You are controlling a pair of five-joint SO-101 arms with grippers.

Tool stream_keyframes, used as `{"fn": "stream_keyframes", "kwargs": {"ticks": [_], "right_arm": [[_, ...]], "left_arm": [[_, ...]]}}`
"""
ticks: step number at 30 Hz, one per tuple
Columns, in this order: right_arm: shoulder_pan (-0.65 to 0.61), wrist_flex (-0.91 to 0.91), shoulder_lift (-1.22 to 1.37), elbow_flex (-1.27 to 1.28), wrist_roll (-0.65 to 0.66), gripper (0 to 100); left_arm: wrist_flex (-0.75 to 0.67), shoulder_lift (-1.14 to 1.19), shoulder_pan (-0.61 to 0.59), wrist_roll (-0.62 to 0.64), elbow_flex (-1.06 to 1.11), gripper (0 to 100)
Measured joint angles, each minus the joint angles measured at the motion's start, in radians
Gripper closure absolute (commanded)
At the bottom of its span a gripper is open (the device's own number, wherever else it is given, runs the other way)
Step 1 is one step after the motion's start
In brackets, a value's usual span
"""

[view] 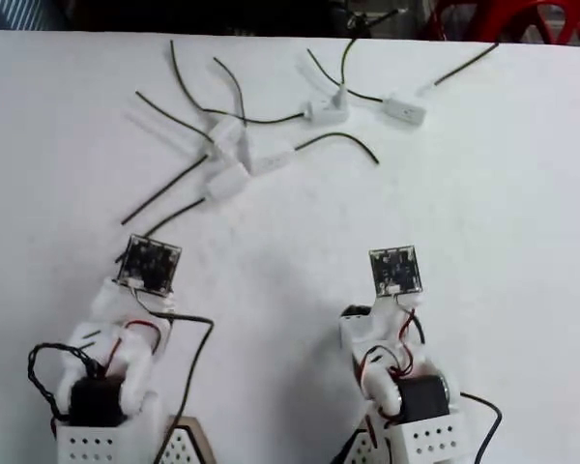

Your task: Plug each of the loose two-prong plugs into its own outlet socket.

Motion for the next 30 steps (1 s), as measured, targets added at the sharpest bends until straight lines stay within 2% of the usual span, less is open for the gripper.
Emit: {"fn": "stream_keyframes", "kwargs": {"ticks": [5, 11, 14, 21, 30], "right_arm": [[0.000, 0.000, 0.000, 0.000, 0.000, 98.1], [0.000, 0.000, 0.000, 0.000, 0.000, 98.1], [-0.002, 0.048, 0.000, 0.000, 0.000, 98.1], [-0.002, 0.097, 0.000, 0.000, 0.000, 98.1], [-0.002, 0.097, 0.000, 0.000, 0.000, 98.1]], "left_arm": [[0.003, 0.011, 0.006, 0.000, 0.006, 97], [-0.046, 0.012, 0.006, 0.000, 0.132, 97], [-0.046, 0.011, 0.006, 0.000, 0.137, 97], [0.071, 0.012, 0.006, 0.000, 0.137, 97], [0.152, 0.005, 0.006, 0.000, 0.137, 97]]}}
